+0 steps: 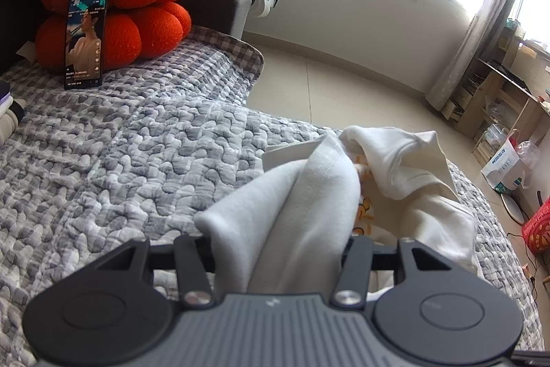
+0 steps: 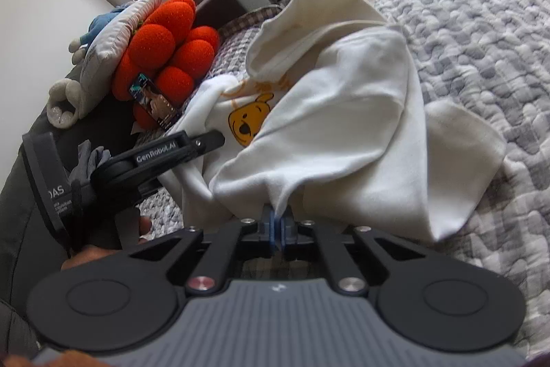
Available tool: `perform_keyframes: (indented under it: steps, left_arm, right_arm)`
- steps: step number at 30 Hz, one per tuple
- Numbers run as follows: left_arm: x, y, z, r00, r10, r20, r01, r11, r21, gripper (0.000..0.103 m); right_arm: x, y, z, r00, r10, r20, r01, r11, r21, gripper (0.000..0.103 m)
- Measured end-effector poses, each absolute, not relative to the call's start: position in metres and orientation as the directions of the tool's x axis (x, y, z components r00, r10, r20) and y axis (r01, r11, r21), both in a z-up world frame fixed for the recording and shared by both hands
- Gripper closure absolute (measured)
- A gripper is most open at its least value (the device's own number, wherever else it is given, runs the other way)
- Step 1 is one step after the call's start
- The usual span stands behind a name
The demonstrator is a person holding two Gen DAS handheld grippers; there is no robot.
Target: Fold clothes
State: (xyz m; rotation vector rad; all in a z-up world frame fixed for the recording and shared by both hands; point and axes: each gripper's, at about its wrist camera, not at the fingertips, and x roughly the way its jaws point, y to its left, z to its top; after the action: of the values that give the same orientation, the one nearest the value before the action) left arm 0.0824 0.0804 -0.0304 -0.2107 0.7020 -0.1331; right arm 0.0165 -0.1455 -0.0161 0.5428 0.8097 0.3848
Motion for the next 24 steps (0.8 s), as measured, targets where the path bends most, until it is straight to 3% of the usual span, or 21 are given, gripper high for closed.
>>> perform_keyframes:
  steps: [8,18,24]
  left_arm:
    - [0.075,0.091,-0.021,0.767,-0.222,-0.602,0.061,0.959,-0.276,0.051]
    - [0.072,0.087,-0.019,0.76,-0.242,-0.603,0.1,0.961,-0.259,0.052]
    - [0.063,0.08,-0.007,0.719,-0.328,-0.612,0.183,0.94,-0.288,0.074]
  right_arm:
    - [0.007,-0.178,0.011,0.797,0.376,-0.473,-0.079,0.841,0.535,0.1]
    - [0.013,-0.228,0.019,0.891,0.161,-0.425,0.077,0.868,0.49,0.1]
    - [0.029,-0.236,0.01,0.888,0.098,-0.45,0.139,0.875,0.464,0.1]
